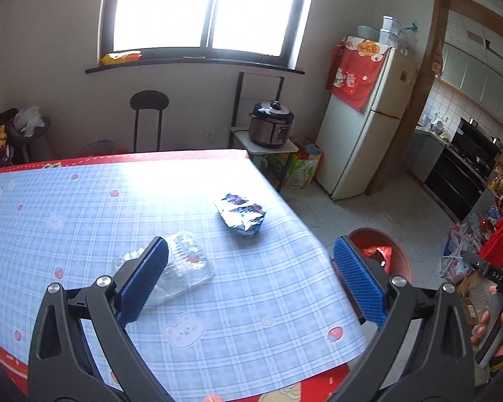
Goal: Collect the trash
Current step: 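Move both grippers back over the table toward the clear container and blue bag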
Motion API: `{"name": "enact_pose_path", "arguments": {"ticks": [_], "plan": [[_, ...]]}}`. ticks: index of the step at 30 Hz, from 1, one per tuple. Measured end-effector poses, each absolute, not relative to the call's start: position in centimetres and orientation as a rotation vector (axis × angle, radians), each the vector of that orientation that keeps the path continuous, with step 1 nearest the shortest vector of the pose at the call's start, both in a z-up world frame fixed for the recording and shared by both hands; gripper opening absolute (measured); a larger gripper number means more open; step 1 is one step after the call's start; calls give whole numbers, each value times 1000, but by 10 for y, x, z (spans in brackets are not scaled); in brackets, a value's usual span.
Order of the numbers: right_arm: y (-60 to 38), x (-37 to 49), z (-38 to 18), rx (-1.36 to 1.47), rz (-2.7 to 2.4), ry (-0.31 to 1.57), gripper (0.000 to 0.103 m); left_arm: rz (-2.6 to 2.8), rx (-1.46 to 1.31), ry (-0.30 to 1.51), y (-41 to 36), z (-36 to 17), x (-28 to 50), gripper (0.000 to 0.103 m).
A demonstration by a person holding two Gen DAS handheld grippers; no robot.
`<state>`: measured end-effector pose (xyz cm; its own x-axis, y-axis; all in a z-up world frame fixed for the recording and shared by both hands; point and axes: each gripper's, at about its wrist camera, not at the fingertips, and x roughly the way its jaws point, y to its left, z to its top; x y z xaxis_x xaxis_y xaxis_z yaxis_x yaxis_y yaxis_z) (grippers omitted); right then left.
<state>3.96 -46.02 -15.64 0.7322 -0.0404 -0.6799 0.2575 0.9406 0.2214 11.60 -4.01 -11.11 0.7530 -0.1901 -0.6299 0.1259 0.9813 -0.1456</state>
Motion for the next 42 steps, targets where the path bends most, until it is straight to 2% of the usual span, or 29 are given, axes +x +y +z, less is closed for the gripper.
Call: {"name": "enact_pose_path", "arguments": {"ticks": [9,19,40,42], "plan": [[-393,63,-174,233,-79,794,97,-31,-236,782,53,-165,84,97],[-338,86,-197,205,-30,892,97,-56,-268,895,71,-208,76,97],[-236,152,-241,39,-20,1068,97,-69,-411,1036,156,-274,145,96],[-221,168,-245,18,-10,1071,97,-87,-439,1047,163,-281,156,90]]}}
